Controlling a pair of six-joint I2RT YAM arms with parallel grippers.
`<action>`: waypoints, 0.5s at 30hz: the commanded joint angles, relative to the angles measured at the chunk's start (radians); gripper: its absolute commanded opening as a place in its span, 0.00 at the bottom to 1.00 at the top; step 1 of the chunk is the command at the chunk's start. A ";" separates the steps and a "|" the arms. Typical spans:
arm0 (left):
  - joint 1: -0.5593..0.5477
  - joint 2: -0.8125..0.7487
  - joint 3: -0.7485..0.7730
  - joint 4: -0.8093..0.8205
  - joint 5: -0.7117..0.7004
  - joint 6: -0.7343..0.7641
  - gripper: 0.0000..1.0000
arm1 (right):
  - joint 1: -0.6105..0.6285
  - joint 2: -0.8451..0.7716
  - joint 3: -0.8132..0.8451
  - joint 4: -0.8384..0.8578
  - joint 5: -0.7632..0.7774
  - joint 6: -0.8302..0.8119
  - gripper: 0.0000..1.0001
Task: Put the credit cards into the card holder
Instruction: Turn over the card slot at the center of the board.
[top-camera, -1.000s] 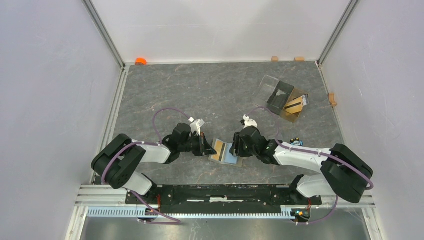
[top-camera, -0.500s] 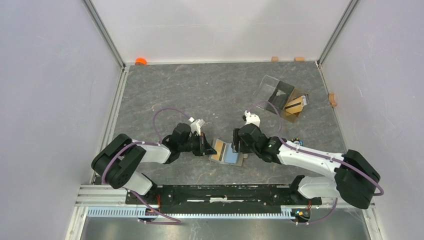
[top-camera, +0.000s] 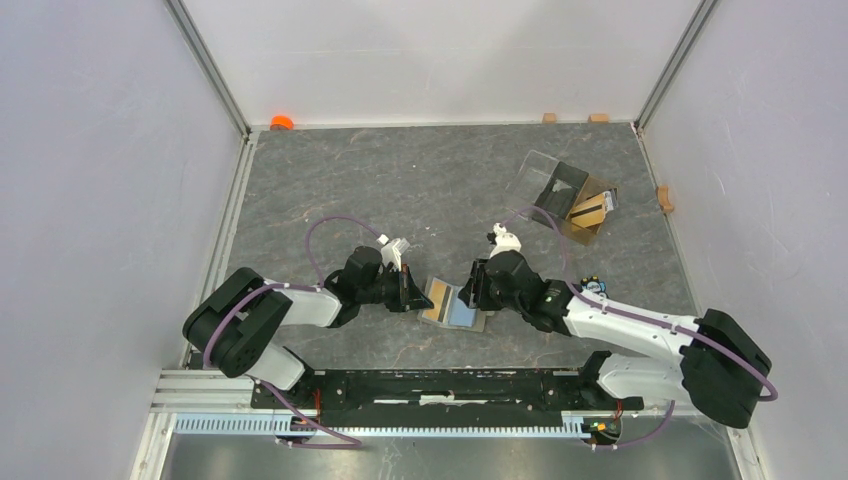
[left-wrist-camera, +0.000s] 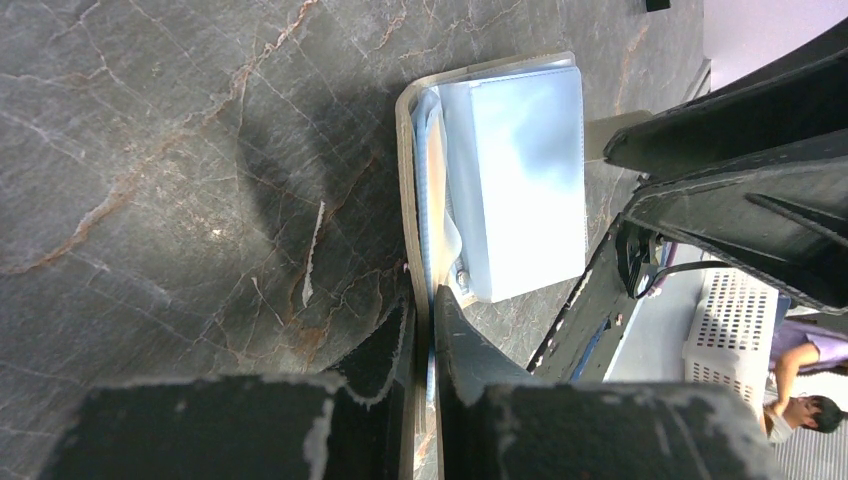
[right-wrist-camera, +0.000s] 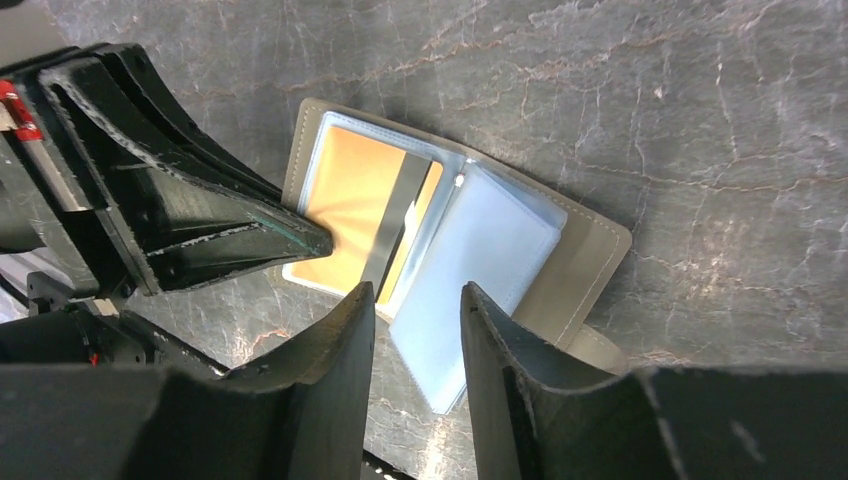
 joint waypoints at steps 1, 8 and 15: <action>-0.001 -0.001 0.001 0.020 -0.011 -0.008 0.02 | -0.002 0.029 -0.003 0.013 -0.027 0.038 0.41; -0.001 0.000 0.001 0.019 -0.011 -0.009 0.02 | -0.007 0.043 0.000 -0.040 -0.019 0.062 0.42; -0.001 0.000 0.001 0.020 -0.011 -0.009 0.02 | -0.007 0.036 -0.001 -0.069 -0.004 0.076 0.42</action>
